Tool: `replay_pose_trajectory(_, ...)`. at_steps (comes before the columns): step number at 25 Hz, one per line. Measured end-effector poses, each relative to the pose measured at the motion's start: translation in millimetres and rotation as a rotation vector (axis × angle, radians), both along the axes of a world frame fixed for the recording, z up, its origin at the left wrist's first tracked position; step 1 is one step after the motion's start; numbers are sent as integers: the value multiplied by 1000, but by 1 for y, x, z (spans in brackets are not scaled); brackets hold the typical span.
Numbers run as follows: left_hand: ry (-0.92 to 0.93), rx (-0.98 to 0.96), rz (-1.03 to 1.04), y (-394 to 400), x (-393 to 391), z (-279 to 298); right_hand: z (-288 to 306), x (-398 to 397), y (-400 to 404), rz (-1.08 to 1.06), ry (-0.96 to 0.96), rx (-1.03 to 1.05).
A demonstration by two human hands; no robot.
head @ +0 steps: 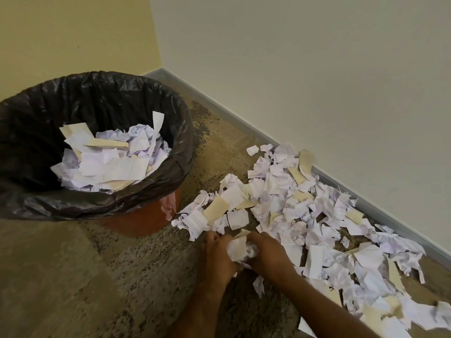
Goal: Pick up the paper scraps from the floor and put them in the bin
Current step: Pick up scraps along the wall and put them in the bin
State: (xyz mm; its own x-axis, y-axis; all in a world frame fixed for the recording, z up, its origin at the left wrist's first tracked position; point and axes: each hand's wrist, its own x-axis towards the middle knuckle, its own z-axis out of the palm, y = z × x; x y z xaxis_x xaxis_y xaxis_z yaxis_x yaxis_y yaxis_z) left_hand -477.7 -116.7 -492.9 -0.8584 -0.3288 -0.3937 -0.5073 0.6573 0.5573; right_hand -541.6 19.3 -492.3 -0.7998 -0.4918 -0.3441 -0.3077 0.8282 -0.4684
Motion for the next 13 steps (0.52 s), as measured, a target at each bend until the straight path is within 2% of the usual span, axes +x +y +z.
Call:
replay_pose_trajectory(7,106,-29,39,-3,15,-1,7,11,11,-90,9,-72)
replay_pose_trajectory(13,251,5,106,-12,29,23,46,10,11,-239,84,-269)
